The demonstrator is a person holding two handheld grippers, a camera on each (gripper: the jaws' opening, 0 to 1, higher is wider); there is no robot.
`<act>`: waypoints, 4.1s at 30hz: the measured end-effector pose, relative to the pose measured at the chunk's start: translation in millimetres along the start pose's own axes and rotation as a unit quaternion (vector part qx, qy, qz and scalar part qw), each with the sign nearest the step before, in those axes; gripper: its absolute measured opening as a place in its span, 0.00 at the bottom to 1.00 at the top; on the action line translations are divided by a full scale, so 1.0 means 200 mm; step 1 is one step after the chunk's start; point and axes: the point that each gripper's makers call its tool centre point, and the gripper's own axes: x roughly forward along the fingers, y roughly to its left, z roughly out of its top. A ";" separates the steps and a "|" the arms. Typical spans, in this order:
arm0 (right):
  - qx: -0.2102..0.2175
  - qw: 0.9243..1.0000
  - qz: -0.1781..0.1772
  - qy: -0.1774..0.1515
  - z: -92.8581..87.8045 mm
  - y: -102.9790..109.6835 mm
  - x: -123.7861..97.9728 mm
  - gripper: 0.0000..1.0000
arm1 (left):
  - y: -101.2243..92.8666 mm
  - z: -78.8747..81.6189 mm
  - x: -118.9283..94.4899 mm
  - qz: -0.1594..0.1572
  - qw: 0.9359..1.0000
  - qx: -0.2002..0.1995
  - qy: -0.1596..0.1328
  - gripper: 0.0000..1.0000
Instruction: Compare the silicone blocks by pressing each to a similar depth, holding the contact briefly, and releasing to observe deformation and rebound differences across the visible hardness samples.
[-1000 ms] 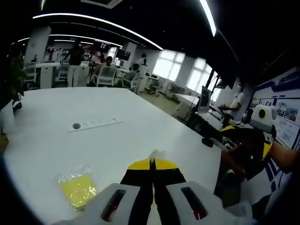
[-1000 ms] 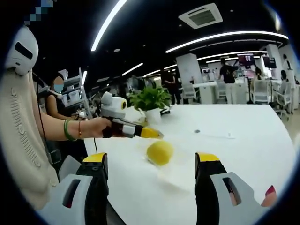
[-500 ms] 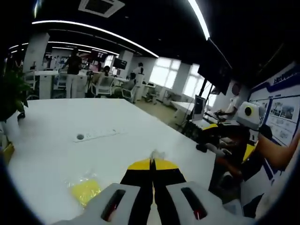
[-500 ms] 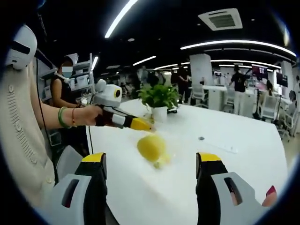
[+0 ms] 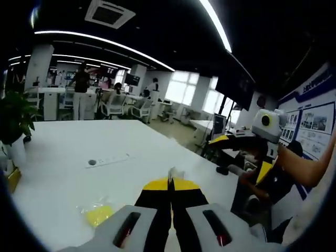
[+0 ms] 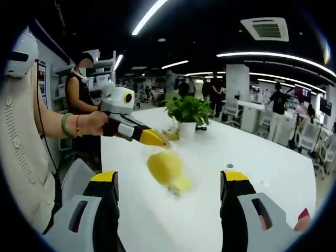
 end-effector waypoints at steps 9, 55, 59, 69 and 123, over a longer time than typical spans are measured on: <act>-0.026 0.999 0.025 0.010 0.07 0.02 0.08 0.74 | -0.03 0.02 -0.06 -0.003 1.000 0.013 0.000 0.00; -0.054 0.973 0.171 0.144 -0.15 0.05 0.58 0.65 | -0.02 0.07 0.00 -0.034 0.999 0.033 0.025 0.00; -0.052 0.971 0.177 0.151 -0.17 0.06 0.60 0.63 | -0.02 0.07 0.01 -0.034 0.998 0.034 0.027 0.00; -0.041 0.967 0.197 0.156 -0.19 0.07 0.60 0.41 | -0.06 0.07 0.03 -0.049 0.998 0.028 0.024 0.00; -0.030 0.961 0.224 0.161 -0.16 0.31 0.49 0.12 | -0.24 0.06 -0.14 -0.084 0.995 0.061 0.006 0.00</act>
